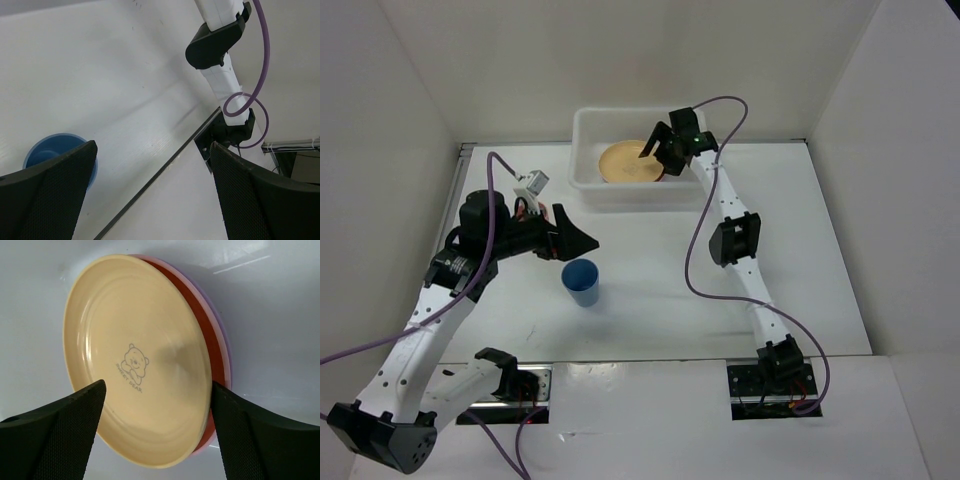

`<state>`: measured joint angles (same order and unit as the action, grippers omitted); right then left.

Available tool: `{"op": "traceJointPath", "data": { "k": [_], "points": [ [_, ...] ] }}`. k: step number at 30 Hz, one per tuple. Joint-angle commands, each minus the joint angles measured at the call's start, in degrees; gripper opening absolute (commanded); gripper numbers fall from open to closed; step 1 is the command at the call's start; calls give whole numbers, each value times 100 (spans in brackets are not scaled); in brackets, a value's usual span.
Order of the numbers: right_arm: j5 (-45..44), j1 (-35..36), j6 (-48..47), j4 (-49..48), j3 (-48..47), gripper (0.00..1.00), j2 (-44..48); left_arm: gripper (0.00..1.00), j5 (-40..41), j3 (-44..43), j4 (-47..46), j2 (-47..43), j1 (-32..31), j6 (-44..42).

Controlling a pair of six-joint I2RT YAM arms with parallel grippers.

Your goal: Place the mixed dishes into the plastic bin

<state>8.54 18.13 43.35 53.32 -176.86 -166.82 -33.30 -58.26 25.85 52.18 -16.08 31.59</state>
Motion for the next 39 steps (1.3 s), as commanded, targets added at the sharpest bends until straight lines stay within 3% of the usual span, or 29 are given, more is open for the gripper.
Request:
{"op": "traceJointPath", "data": {
  "k": [1,5,10,12,16,17,21,24,27,28,29,30,33,39],
  "points": [
    [8,85,-239,-14,-271,88,738,100,-11,-98,25,-103,-18,-188],
    [-149,216,-529,99,-271,91,1502,97,209,-151,622,-103,-18,-451],
    [-781,594,-1047,740,-271,91,2768,87,886,-151,1273,-304,-18,-523],
    [-923,726,-1302,1240,-271,77,3171,87,1192,-72,1327,-367,-18,-523],
    [-1336,894,-1680,2155,-271,62,3690,81,1519,-150,1450,-367,-18,-523],
    [-1241,1085,-1838,2156,408,60,3962,79,1519,-211,1450,-367,-18,-523],
    [-1513,1719,-1953,2156,836,59,4675,79,1651,-510,1397,-568,-18,-470],
    [-1889,2202,-1883,2156,1836,62,5569,81,1932,-862,1493,-735,-18,-470],
    [-2216,2431,-1646,2095,3408,65,6195,81,2143,-1100,1687,-867,-18,-540],
    [-2216,2432,-1646,1990,4317,65,6571,81,2239,-1100,1739,-868,-18,-540],
    [-2146,2519,-1594,1363,4909,65,6801,81,2240,-1100,1740,-868,-18,-540],
    [-1963,2581,-1593,948,6081,65,7030,82,2240,-1030,1653,-920,-18,-540],
    [-899,2581,-1234,-390,7677,65,7471,82,2179,-907,1520,-920,-18,-540],
    [-652,2784,-881,-1577,8755,65,7261,83,2706,-1284,1907,-920,-18,-663]
  ]
}}
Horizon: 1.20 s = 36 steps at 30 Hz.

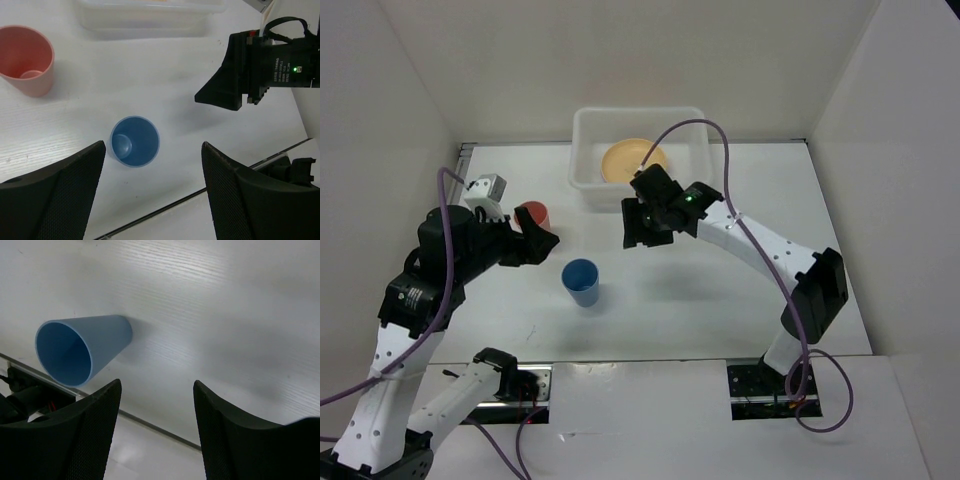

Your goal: Place the mixed dishes into the plastic bin

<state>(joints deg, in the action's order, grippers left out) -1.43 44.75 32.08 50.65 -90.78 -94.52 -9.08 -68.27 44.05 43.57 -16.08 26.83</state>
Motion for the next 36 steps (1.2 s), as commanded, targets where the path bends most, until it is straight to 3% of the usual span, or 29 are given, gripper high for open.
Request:
{"op": "traceJointPath", "data": {
  "k": [1,21,25,27,31,36],
  "points": [
    [345,200,247,-1312,201,65,-74,84,345,-283,86,-120,-18,-187],
    [-129,1184,414,-1304,-378,62,-1394,88,346,-99,95,-68,-18,-187],
    [-585,1351,414,-979,-598,32,-1657,88,346,-46,95,-68,-18,-187],
    [-770,1431,466,-847,-668,25,-1728,88,346,-46,43,-68,-18,-187],
    [-1060,1493,528,-601,-722,2,-1780,89,293,7,42,-68,-18,-187],
    [-1350,1493,528,-119,-722,0,-1579,89,240,68,42,-68,-18,-187]
  ]
}}
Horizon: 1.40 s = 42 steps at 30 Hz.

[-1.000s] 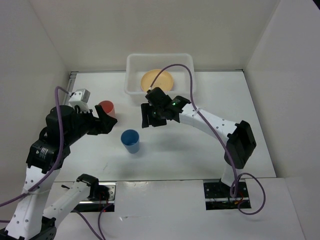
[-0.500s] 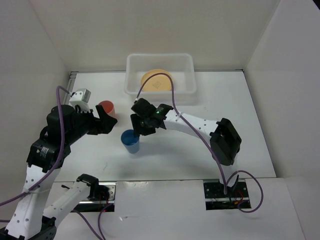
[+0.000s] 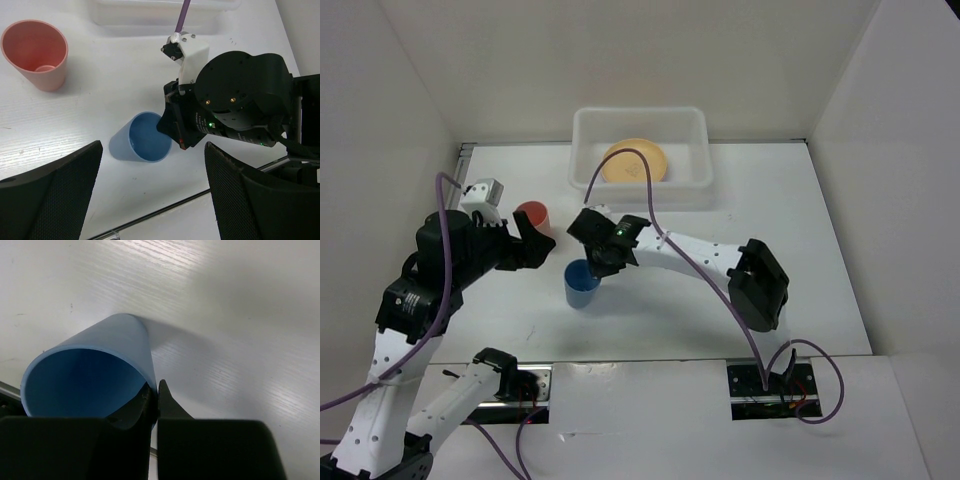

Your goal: Place the mixed dishes into the plastic bin

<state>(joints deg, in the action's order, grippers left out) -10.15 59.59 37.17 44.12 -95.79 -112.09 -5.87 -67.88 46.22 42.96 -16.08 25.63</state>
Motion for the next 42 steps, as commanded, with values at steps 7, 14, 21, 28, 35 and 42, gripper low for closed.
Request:
{"op": "traceJointPath", "data": {
  "k": [7,14,21,28,35,42],
  "points": [
    [-313,-980,-279,704,-274,0,1206,92,-256,82,-227,-121,-18,-119],
    [127,-2732,-904,606,-1929,0,1141,93,-476,187,-280,-121,-18,-119],
    [-48,-3620,-1159,2616,-7943,0,-2517,93,-407,248,-333,-68,-18,-119],
    [451,-4359,-904,1734,-7704,0,-3143,93,-301,319,-333,352,-18,-357],
    [234,-4614,-676,1300,-8365,0,-4029,94,-362,521,-631,616,-18,-409],
    [31,-4667,-676,1266,-8404,0,-4426,94,-362,696,-815,723,-18,-480]
  ]
}}
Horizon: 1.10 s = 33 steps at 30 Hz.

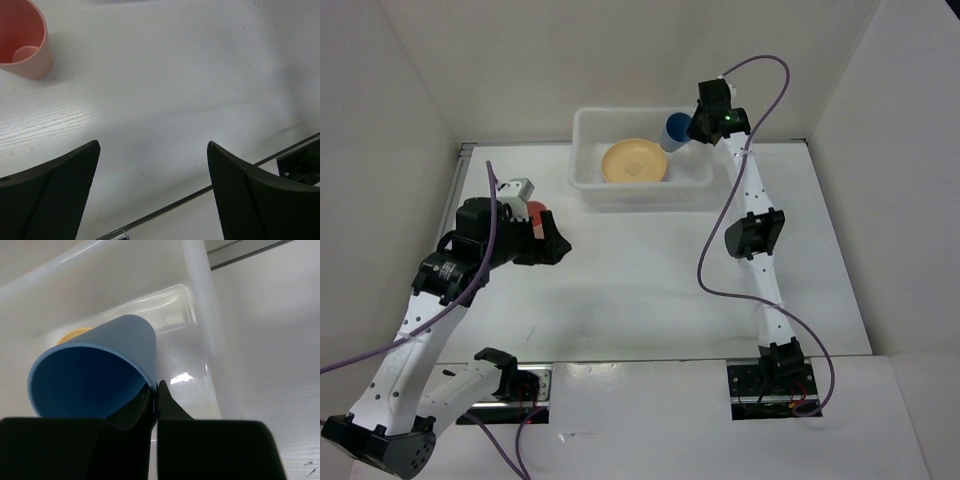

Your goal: Place the mixed dishes into the plastic bin

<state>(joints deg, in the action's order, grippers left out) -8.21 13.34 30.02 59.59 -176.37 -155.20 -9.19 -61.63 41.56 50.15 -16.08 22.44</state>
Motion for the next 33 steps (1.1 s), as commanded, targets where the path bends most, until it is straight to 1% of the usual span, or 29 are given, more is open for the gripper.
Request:
{"op": "traceJointPath", "data": {
  "k": [1,10,12,13,14,17,18,19,20,23,24,26,27,30,31,33],
  "points": [
    [-233,-42,39,-282,-345,0,-221,94,-30,72,-350,3,-18,-161],
    [-506,-42,39,-396,-345,0,-406,94,-30,72,-412,3,-18,-213],
    [-576,-42,39,-396,-345,4,-406,94,-30,72,-412,3,-18,-213],
    [-577,-42,39,-396,-345,7,-406,94,-30,72,-412,3,-18,-213],
    [-577,-42,39,-396,-345,15,-406,94,-30,72,-412,3,-18,-213],
    [-577,-42,39,-448,-345,28,-406,94,-30,124,-412,3,-18,-213],
    [-577,-42,39,-449,-345,36,-354,94,-30,124,-412,3,-18,-213],
    [-577,-42,39,-501,-345,39,-354,94,-91,124,-412,3,-18,-213],
    [-577,-42,39,-562,-345,45,-284,95,-92,177,-412,3,-18,-213],
    [-524,-42,39,-624,-345,53,-152,95,-92,177,-412,3,-18,-213],
    [-524,-42,39,-677,-345,59,-82,95,-92,177,-412,3,-18,-213],
    [-524,10,39,-677,-345,64,-3,95,-92,177,-412,3,-18,-213],
    [-524,10,39,-677,-345,69,102,95,-92,177,-412,3,-18,-213],
    [-524,71,39,-677,-345,75,322,98,-31,177,-359,3,-18,-213],
    [-463,72,39,-677,-345,79,515,98,39,177,-359,3,-18,-213],
    [-375,133,39,-563,-345,82,753,98,127,291,-446,3,-18,-213]
  ]
}}
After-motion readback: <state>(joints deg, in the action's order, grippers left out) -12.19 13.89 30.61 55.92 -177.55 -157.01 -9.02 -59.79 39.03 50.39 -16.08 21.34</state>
